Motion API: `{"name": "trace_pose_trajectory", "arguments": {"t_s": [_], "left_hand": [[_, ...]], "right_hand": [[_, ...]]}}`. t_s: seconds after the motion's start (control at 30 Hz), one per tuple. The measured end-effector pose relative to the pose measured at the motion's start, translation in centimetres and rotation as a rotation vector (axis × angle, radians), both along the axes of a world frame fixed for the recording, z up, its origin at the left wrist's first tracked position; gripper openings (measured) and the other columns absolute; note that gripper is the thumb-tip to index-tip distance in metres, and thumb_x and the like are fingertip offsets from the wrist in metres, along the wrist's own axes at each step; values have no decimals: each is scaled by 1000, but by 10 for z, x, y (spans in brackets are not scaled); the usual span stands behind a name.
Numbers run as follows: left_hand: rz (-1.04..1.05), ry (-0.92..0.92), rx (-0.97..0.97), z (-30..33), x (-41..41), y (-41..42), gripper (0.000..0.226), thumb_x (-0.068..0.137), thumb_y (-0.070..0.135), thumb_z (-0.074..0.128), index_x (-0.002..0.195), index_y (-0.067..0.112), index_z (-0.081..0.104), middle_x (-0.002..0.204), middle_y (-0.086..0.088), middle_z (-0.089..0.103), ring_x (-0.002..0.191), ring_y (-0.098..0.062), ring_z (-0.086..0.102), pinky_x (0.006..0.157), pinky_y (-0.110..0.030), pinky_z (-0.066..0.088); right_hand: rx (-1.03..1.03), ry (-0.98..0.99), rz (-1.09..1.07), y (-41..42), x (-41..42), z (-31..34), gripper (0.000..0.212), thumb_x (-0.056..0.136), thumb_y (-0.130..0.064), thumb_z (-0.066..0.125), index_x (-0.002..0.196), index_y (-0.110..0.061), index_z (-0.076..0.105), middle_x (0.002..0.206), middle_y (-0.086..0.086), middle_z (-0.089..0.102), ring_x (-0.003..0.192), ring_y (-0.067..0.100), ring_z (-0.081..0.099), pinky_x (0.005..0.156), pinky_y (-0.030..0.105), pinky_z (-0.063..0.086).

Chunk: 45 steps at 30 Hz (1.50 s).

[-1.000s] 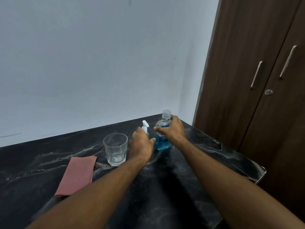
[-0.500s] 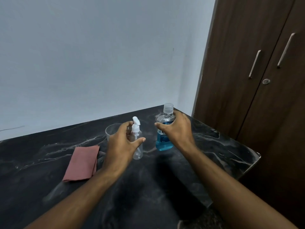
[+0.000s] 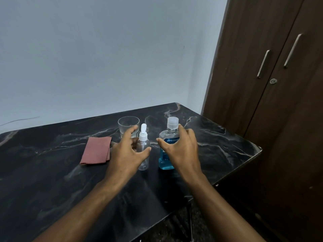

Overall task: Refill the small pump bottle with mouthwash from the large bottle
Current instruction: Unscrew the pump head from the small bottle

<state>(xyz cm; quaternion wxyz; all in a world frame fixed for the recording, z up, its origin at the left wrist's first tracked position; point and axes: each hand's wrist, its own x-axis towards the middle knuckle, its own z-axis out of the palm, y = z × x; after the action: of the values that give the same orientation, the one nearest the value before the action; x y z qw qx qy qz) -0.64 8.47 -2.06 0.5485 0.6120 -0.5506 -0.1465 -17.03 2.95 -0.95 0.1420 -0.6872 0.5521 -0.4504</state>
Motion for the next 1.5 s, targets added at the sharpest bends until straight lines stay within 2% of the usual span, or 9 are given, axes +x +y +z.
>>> {"name": "trace_pose_trajectory", "arguments": {"t_s": [0.27,0.47,0.7,0.83,0.93,1.07,1.17,1.33,1.5], "left_hand": [[10,39,24,-18,-6,4,76,73,25,88,141,30,54,98,13,72,85,10,67,73,-1,49],[29,5,21,-20,-6,8,47,74,26,88,118,24,72,88,23,74,84,10,69,78,-11,55],[49,31,47,-18,-9,11,42,75,26,88,114,23,73,87,21,74,83,10,69,76,-8,54],[80,29,16,-16,-11,17,46,72,27,90,115,20,75,87,17,75,82,5,70,77,-17,59],[102,51,-13,-14,-17,24,47,70,26,91,114,20,75,85,15,75,80,5,69,70,-10,55],[105,80,-35,-7,-25,36,33,64,22,91,93,27,77,72,17,73,72,5,68,58,-8,51],[76,118,-83,-2,-28,46,24,59,32,88,75,34,71,73,21,72,67,1,68,56,-10,50],[-2,186,-61,-3,-21,55,25,63,36,91,85,31,79,74,13,77,70,-4,73,62,-19,58],[-107,239,-77,2,-18,58,37,70,21,90,80,53,75,85,0,79,77,-10,73,74,-32,62]], "right_hand": [[-79,1,-47,15,-3,-11,81,78,-56,78,144,-22,44,120,-4,46,118,14,49,100,33,53],[-94,33,-77,17,-2,-14,89,77,-59,75,148,-21,38,129,0,47,123,13,45,103,34,49],[-106,99,-122,35,-9,-11,116,75,-40,86,159,-17,11,145,6,39,133,21,39,110,38,42],[-215,-181,-69,54,-9,-1,60,82,-11,81,134,-19,52,119,-3,51,105,4,53,89,26,58],[-140,-247,127,65,0,12,22,81,-21,84,97,-17,71,91,-7,64,81,4,61,73,25,56],[40,-226,242,68,14,22,42,70,-41,89,97,-14,69,91,-2,67,83,8,63,72,19,53],[42,-216,242,69,19,24,39,69,-40,90,86,-12,70,84,0,69,77,10,65,67,23,54],[98,-359,299,69,21,27,24,68,-31,93,64,-26,70,60,-15,70,54,-4,63,50,14,48],[234,-490,469,67,18,32,2,82,-15,81,83,-15,83,81,2,75,78,18,74,63,31,55]]}}
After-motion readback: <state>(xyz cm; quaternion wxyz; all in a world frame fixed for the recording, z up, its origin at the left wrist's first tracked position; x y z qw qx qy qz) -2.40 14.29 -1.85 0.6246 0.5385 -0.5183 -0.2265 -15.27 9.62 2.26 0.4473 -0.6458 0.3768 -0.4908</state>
